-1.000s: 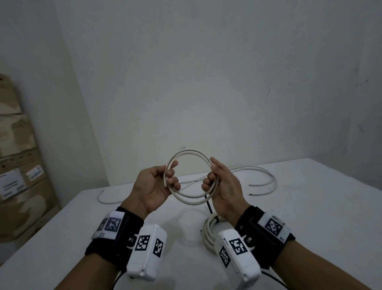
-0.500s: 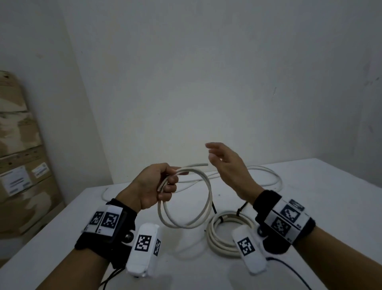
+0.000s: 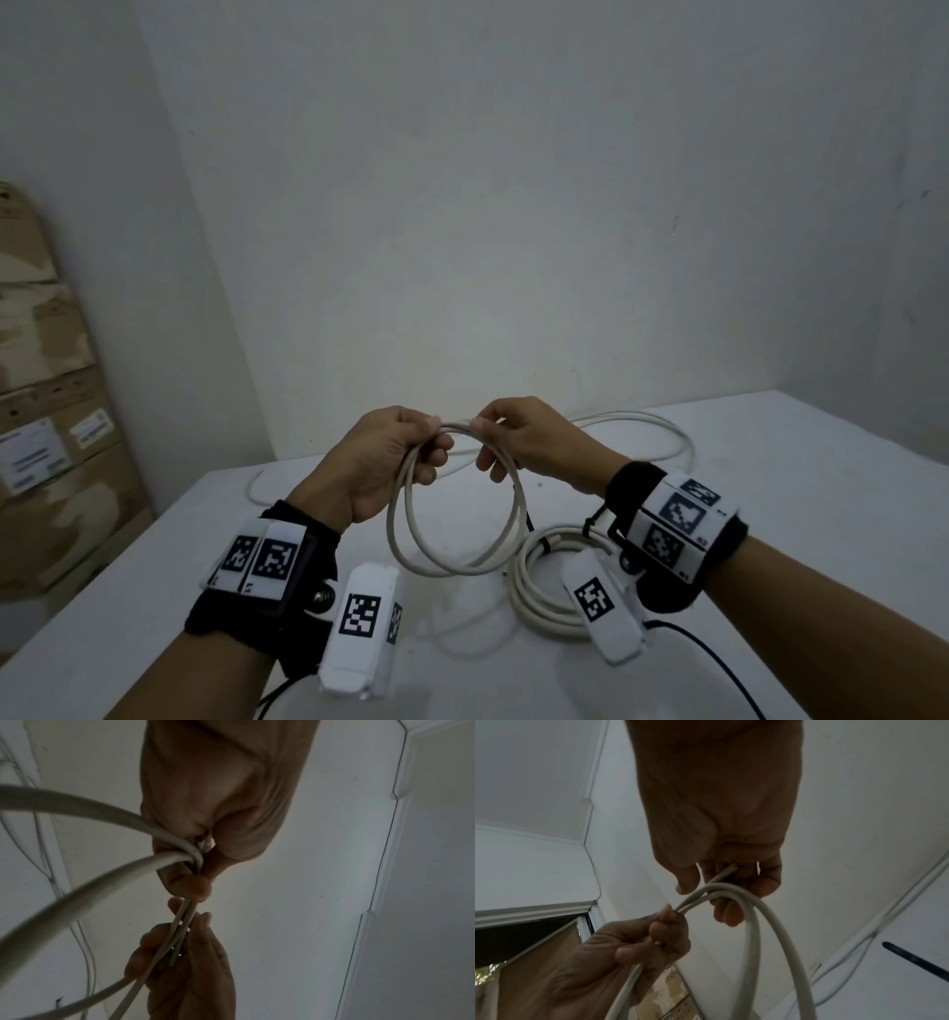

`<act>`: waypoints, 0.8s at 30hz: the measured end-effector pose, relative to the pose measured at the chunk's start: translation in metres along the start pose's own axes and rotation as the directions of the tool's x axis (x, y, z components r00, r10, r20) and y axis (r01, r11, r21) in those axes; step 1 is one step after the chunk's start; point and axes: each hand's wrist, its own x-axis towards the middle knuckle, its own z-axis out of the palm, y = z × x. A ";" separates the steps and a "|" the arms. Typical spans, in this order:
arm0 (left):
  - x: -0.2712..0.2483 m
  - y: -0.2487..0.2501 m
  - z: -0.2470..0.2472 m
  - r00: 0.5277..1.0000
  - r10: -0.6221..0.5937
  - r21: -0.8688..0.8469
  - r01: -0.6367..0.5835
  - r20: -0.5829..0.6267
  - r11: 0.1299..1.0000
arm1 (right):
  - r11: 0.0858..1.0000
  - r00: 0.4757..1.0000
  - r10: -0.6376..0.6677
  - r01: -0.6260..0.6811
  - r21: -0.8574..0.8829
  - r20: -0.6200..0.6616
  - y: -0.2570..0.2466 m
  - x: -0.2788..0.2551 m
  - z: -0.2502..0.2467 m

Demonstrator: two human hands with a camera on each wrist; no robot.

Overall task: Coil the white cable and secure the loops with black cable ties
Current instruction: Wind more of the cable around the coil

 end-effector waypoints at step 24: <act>-0.004 -0.005 0.003 0.968 0.107 0.173 -0.068 -0.228 0.983 | 0.795 0.984 0.181 -0.141 0.589 -0.009 -0.006 -0.007 -0.002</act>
